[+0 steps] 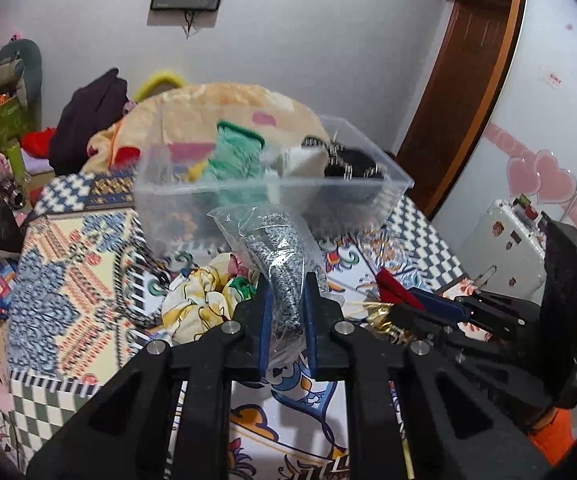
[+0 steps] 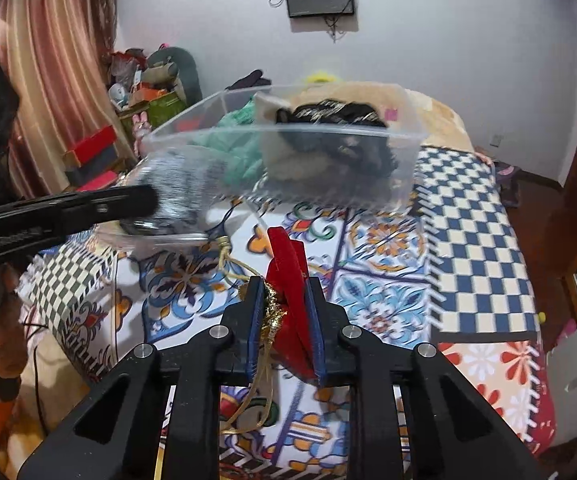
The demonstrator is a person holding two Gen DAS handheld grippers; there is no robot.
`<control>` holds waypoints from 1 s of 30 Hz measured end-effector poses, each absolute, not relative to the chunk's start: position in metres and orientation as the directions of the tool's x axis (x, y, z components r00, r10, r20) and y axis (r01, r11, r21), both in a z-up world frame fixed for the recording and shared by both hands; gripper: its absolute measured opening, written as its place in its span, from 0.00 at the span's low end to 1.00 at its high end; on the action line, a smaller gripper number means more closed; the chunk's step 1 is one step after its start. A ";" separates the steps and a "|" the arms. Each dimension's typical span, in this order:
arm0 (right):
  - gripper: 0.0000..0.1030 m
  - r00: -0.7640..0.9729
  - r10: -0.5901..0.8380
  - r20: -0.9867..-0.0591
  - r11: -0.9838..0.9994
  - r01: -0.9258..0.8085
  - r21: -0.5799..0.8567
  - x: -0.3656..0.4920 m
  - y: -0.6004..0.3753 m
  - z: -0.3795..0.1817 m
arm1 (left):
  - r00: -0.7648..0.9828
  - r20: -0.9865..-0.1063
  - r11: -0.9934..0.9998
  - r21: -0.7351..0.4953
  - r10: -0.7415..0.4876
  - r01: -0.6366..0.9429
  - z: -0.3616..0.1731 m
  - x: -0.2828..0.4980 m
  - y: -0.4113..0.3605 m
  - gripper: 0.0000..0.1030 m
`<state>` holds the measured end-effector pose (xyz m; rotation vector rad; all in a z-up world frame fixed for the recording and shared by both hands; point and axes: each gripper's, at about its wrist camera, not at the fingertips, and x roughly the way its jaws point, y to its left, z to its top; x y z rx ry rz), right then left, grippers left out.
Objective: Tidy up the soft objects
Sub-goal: 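Grasp the bag of silver scrubbers with the left tool while the right tool grasps the red pouch, then drop the scrubber bag into the box with the left tool while the right tool drops the red pouch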
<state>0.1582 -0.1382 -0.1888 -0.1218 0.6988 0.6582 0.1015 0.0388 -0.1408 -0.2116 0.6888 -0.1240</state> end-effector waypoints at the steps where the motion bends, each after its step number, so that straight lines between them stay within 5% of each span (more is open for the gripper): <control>1: 0.18 0.587 0.517 -0.623 0.800 -0.590 0.108 0.159 -0.139 -0.184 | 0.775 -0.605 0.971 -0.237 -0.183 0.044 -0.136 0.099 0.041 0.13; 17: 0.18 0.741 0.524 -0.419 0.835 -0.544 0.083 0.180 -0.148 -0.096 | 0.883 -0.459 0.982 -0.188 -0.095 0.008 -0.075 0.094 0.071 0.13; 30: 0.18 0.734 0.576 -0.360 0.807 -0.581 0.109 0.224 -0.100 -0.075 | 0.867 -0.495 0.982 -0.183 -0.055 -0.043 -0.092 0.145 0.097 0.13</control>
